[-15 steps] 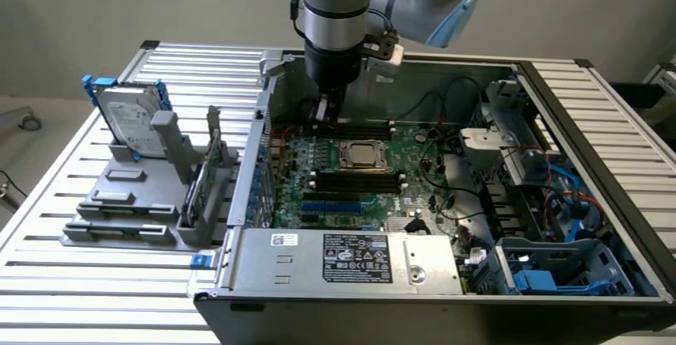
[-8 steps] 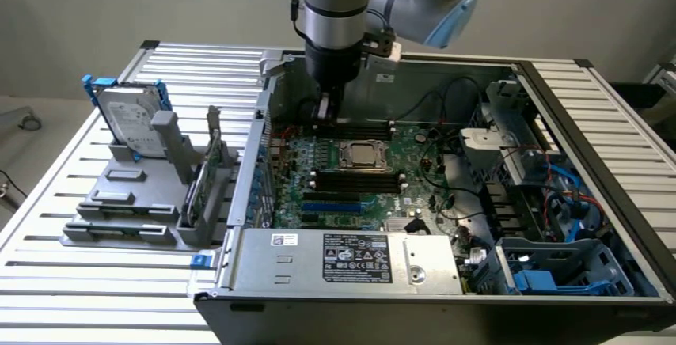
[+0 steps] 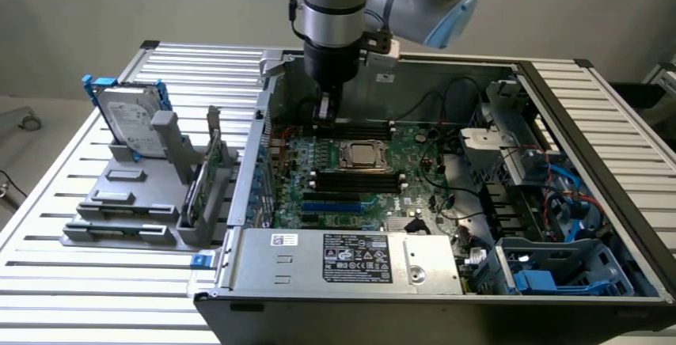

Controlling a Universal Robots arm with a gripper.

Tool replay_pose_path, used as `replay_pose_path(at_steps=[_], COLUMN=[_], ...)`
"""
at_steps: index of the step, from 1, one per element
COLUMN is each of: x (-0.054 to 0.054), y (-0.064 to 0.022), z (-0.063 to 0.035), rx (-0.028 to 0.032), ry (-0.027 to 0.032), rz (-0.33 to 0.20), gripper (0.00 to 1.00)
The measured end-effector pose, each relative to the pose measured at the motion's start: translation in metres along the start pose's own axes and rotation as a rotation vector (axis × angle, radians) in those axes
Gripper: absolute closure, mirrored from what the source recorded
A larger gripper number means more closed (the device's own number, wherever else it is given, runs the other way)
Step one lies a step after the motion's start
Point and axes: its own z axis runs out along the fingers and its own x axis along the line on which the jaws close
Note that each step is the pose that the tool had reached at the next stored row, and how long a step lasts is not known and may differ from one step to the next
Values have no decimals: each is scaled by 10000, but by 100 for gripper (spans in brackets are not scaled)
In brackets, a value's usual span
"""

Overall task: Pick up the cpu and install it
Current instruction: 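Install the first cpu locking lever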

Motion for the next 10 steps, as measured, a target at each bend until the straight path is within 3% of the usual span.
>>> replay_pose_path(at_steps=[2, 3, 10], x=[0, 0, 2], y=[-2, -2, -3], z=[0, 0, 2], rx=[-22, -28, -38], ry=[-153, -199, -351], rz=[-178, -290, -1246], gripper=[89, 89, 89])
